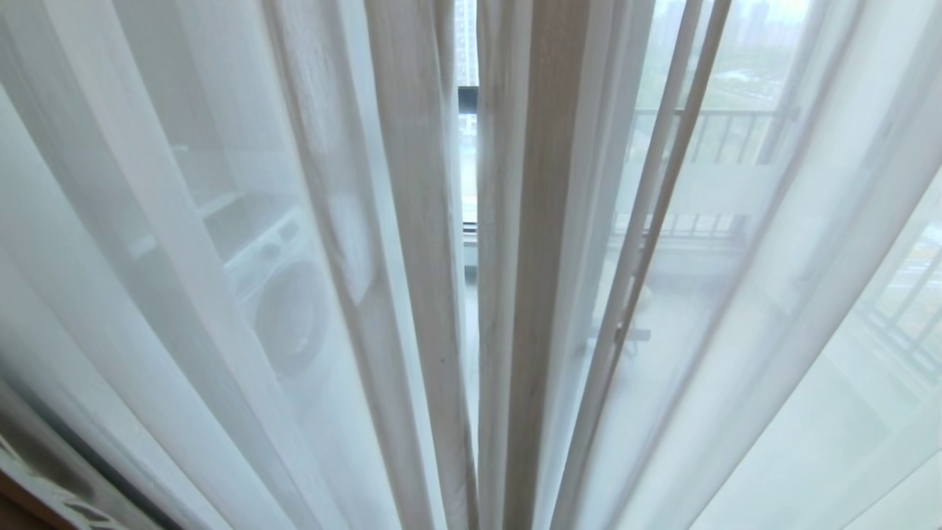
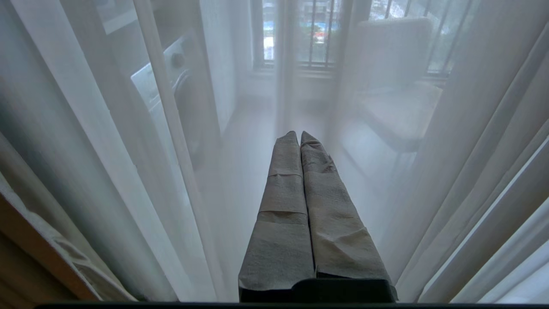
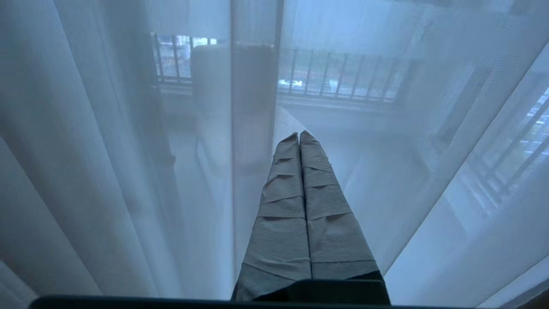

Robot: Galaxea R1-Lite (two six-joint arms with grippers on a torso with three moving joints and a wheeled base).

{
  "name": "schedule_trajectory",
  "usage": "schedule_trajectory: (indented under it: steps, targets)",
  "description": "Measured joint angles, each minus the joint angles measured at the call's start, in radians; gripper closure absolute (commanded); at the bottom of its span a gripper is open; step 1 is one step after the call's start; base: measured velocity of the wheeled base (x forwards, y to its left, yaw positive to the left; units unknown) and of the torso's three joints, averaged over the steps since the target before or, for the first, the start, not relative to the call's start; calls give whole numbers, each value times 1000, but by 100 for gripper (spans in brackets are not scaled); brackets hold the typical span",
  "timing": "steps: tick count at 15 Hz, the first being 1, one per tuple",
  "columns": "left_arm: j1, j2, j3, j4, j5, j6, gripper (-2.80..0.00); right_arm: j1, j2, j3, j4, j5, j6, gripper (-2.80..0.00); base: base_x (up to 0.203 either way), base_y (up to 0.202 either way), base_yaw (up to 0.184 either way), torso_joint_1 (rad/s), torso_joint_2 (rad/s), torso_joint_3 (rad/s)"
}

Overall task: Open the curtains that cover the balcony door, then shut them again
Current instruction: Pull the outer curtains open on both sides

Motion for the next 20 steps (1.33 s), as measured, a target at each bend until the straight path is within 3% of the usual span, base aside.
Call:
schedule_trajectory:
  steps: [4,9,15,20]
  targets:
    - [0,0,0,0,1,0,0,67,-212,193,115,1,-2,0,0,0,0,0,0,0]
    - [0,0,0,0,0,1,0,77,-535,301,415,37,-44,0,0,0,0,0,0,0]
    - [0,0,0,0,0,0,0,77,-620,327,429,36,29,0,0,0,0,0,0,0]
    - [0,0,0,0,0,0,0,77,-626,328,429,35,32,0,0,0,0,0,0,0]
